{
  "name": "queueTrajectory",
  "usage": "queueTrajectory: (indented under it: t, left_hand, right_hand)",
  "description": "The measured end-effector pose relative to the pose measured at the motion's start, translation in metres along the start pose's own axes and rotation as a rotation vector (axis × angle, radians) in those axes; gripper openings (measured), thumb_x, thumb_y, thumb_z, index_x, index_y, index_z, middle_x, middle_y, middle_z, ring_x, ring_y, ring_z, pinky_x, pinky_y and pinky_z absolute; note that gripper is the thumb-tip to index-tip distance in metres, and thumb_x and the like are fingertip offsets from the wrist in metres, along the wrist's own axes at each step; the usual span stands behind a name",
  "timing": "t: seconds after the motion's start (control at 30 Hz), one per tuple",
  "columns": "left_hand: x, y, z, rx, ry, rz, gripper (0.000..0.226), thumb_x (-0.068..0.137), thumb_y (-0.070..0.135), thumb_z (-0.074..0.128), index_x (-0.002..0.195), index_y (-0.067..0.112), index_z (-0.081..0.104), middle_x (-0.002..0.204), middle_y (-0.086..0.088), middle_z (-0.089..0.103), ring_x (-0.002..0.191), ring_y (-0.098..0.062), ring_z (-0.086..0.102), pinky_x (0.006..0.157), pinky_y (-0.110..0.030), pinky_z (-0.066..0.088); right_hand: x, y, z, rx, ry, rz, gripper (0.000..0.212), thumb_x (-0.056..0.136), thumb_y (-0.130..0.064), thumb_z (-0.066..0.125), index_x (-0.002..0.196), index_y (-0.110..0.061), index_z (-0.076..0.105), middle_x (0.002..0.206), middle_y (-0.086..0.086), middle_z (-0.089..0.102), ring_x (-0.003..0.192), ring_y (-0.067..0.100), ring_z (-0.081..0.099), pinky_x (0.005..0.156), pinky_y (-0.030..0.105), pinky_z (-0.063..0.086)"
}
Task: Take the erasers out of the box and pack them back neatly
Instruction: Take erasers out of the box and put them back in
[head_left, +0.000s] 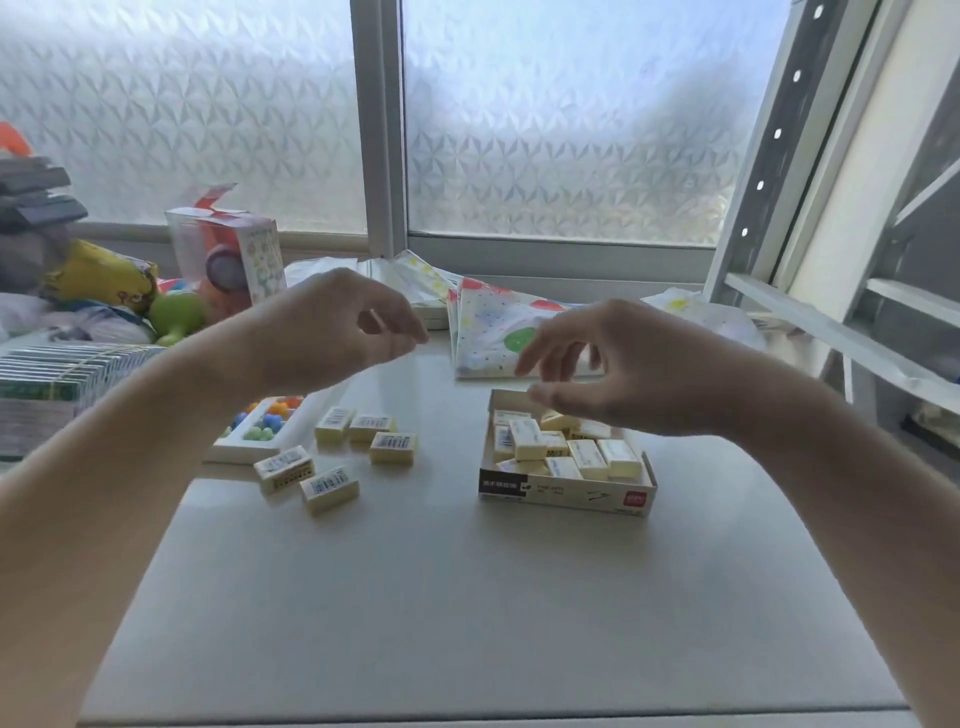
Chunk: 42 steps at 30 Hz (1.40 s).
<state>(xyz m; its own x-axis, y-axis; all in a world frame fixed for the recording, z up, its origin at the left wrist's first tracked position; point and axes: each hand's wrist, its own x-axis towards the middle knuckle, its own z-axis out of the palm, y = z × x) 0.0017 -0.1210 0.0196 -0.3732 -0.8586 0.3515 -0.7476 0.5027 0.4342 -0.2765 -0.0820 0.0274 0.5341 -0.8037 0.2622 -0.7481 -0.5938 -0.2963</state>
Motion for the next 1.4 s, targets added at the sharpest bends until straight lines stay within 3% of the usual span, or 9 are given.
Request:
queueTrajectory:
  t: [0.27, 0.57, 0.77, 0.9, 0.97, 1.03, 1.13, 1.3, 1.4]
  left_hand:
    - [-0.003, -0.014, -0.008, 0.106, -0.468, -0.165, 0.017, 0.076, 0.043, 0.083, 0.093, 0.042, 0.077, 0.089, 0.026, 0.075, 0.082, 0.007, 0.070, 0.080, -0.027, 0.057]
    - [-0.006, -0.008, -0.005, 0.075, -0.512, -0.098, 0.030, 0.073, 0.021, 0.085, 0.096, 0.039, 0.078, 0.086, 0.024, 0.075, 0.082, 0.007, 0.068, 0.079, -0.024, 0.052]
    - [-0.005, -0.007, 0.002, 0.066, -0.439, -0.076, 0.030, 0.077, 0.020, 0.082, 0.096, 0.041, 0.075, 0.088, 0.020, 0.074, 0.081, 0.005, 0.068, 0.077, -0.025, 0.055]
    - [-0.002, -0.003, 0.003, -0.135, -0.233, -0.043, 0.027, 0.085, 0.020, 0.078, 0.105, 0.038, 0.074, 0.092, 0.018, 0.074, 0.086, 0.001, 0.071, 0.079, -0.025, 0.058]
    - [-0.001, 0.003, 0.008, -0.248, -0.184, -0.035, 0.027, 0.087, 0.020, 0.076, 0.108, 0.038, 0.075, 0.094, 0.014, 0.077, 0.090, 0.000, 0.073, 0.085, -0.028, 0.056]
    - [-0.001, 0.011, 0.017, -0.359, -0.177, -0.019, 0.028, 0.089, 0.016, 0.074, 0.108, 0.038, 0.075, 0.098, 0.010, 0.079, 0.096, -0.001, 0.073, 0.094, -0.033, 0.052]
    - [-0.003, 0.024, 0.034, -0.490, -0.158, 0.020, 0.027, 0.089, 0.009, 0.073, 0.106, 0.030, 0.076, 0.107, 0.008, 0.077, 0.103, -0.006, 0.073, 0.102, -0.039, 0.051]
    - [-0.004, 0.033, 0.050, -0.511, -0.134, 0.076, 0.029, 0.085, 0.000, 0.074, 0.106, 0.020, 0.076, 0.102, 0.003, 0.079, 0.101, -0.010, 0.073, 0.095, -0.033, 0.057]
    - [-0.004, 0.034, 0.050, -0.460, -0.126, 0.107, 0.027, 0.085, 0.001, 0.076, 0.104, 0.020, 0.076, 0.101, 0.005, 0.079, 0.098, -0.009, 0.073, 0.092, -0.029, 0.058]
  right_hand:
    - [0.025, -0.034, 0.061, -0.037, 0.013, -0.141, 0.035, 0.093, -0.049, 0.067, 0.123, -0.031, 0.070, 0.106, -0.014, 0.072, 0.103, 0.005, 0.054, 0.091, 0.021, 0.038]
    - [0.036, -0.046, 0.082, -0.050, 0.034, -0.155, 0.034, 0.093, -0.048, 0.068, 0.118, -0.026, 0.068, 0.101, -0.012, 0.075, 0.099, 0.016, 0.063, 0.100, 0.036, 0.043]
    - [0.035, -0.042, 0.070, 0.062, 0.055, -0.180, 0.023, 0.091, -0.028, 0.073, 0.112, -0.018, 0.071, 0.092, -0.008, 0.070, 0.081, 0.011, 0.063, 0.077, 0.026, 0.050]
    - [0.032, -0.014, 0.027, 0.196, 0.003, -0.021, 0.027, 0.097, -0.024, 0.064, 0.123, -0.026, 0.071, 0.081, -0.006, 0.060, 0.066, 0.007, 0.055, 0.066, 0.022, 0.048]
    - [0.028, 0.005, 0.009, 0.317, -0.047, 0.083, 0.029, 0.101, -0.014, 0.053, 0.117, -0.022, 0.076, 0.081, 0.013, 0.062, 0.063, 0.008, 0.050, 0.065, 0.024, 0.045]
    - [0.020, 0.023, -0.002, 0.521, -0.149, 0.157, 0.035, 0.100, -0.002, 0.046, 0.111, -0.010, 0.078, 0.087, 0.028, 0.057, 0.065, 0.013, 0.049, 0.065, 0.027, 0.045]
    - [0.008, 0.042, -0.015, 0.753, -0.361, 0.173, 0.023, 0.094, -0.004, 0.060, 0.113, 0.001, 0.071, 0.080, 0.010, 0.059, 0.072, 0.018, 0.056, 0.071, 0.030, 0.048]
    - [0.000, 0.056, -0.030, 0.694, -0.390, 0.089, 0.015, 0.082, -0.005, 0.081, 0.093, -0.013, 0.076, 0.102, 0.012, 0.077, 0.089, 0.019, 0.067, 0.080, 0.024, 0.055]
    - [-0.001, 0.059, -0.031, 0.656, -0.402, 0.100, 0.022, 0.084, 0.004, 0.079, 0.100, -0.011, 0.076, 0.116, 0.014, 0.078, 0.105, 0.024, 0.073, 0.089, 0.026, 0.057]
